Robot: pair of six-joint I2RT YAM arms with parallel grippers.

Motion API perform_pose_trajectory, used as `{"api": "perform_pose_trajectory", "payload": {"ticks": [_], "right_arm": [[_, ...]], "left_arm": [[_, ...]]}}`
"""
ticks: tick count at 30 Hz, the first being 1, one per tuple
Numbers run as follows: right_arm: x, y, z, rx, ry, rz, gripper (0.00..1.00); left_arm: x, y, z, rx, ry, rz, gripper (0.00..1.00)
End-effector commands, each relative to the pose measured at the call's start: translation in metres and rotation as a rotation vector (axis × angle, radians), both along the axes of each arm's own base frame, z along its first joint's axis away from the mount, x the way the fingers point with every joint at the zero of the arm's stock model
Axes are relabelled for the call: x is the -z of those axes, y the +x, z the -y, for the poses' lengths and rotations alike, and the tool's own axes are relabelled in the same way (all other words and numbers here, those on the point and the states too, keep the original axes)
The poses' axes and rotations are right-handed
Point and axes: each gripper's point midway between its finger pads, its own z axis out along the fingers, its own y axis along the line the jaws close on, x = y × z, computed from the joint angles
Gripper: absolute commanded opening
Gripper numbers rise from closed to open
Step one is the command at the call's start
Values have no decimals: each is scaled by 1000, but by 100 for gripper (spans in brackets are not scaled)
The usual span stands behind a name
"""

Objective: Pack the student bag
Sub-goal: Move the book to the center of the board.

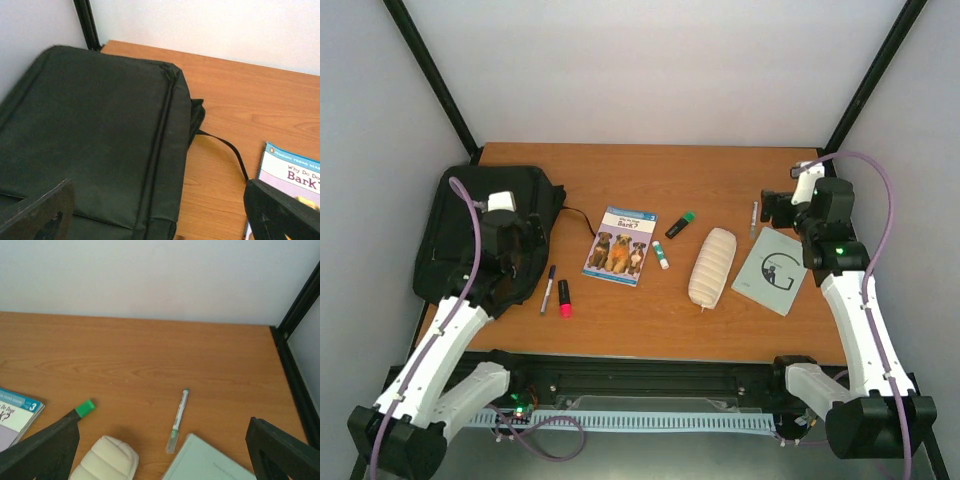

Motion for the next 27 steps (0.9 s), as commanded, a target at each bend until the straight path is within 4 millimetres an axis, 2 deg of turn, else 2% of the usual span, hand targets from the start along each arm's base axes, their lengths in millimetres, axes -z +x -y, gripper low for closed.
{"api": "perform_pose_trajectory", "payload": {"ticks": [1,4,9,12,18,23,27], "right_arm": [[28,1,-3,-12,53,-54,95],[50,-5,-15,-105,27,-67,98],[92,-33,-53,-382,21,-123,99],[105,-48,-73,-525,57,-149,100],[111,-57,-84,-614,58,-144,100],[113,-45,-77,-555,68,-169,100],[118,-43,-78,-568,72,-205,100]], "left_arm": [[5,14,18,113,-135,25,94],[14,18,30,190,-182,5,94],[22,24,49,295,-245,-18,94],[26,26,64,364,-291,-39,97],[49,33,86,424,-366,-152,100],[68,40,111,484,-439,-270,100],[77,48,132,521,-445,-348,100]]}}
